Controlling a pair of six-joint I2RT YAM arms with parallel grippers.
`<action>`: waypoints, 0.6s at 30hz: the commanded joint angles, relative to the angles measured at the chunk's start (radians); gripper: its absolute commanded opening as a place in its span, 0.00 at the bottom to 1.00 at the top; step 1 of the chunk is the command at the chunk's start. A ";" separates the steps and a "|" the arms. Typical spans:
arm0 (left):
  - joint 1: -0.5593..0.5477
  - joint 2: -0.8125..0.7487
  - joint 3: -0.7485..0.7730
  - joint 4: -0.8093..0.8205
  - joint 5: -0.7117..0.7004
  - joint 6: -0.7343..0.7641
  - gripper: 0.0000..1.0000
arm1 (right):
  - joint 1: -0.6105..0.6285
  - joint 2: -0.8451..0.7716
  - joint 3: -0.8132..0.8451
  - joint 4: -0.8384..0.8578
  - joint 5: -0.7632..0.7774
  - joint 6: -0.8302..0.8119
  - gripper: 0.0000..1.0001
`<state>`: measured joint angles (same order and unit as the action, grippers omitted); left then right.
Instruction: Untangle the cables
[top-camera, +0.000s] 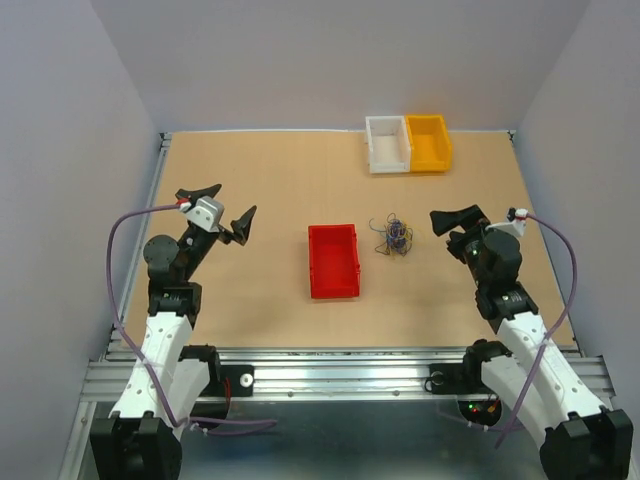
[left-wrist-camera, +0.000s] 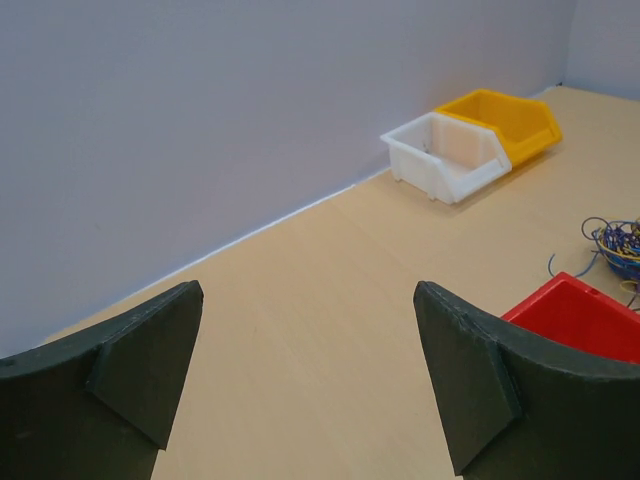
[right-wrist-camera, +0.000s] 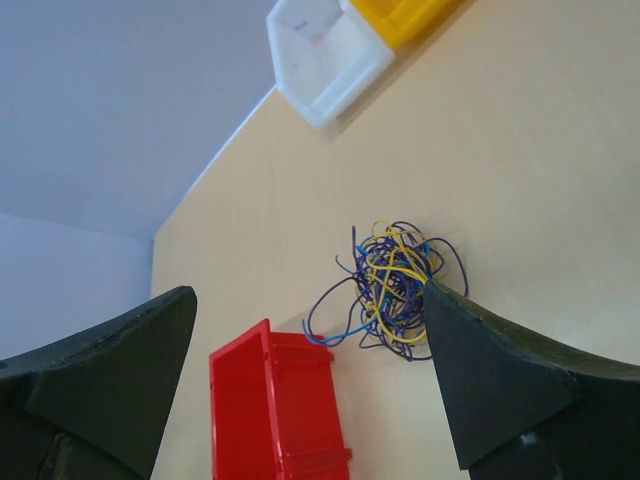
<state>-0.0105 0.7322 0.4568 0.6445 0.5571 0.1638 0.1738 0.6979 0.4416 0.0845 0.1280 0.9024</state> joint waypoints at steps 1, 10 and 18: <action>0.003 0.085 0.042 0.037 0.131 0.011 0.99 | 0.004 0.079 0.071 0.012 -0.023 -0.091 1.00; -0.204 0.223 0.101 -0.104 0.078 0.175 0.99 | 0.044 0.383 0.180 0.020 -0.257 -0.318 0.98; -0.358 0.288 0.160 -0.253 0.040 0.266 0.99 | 0.167 0.537 0.236 0.041 -0.139 -0.393 0.86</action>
<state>-0.3393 1.0256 0.5701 0.4362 0.6239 0.3557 0.3103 1.1893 0.5907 0.0818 -0.0502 0.5713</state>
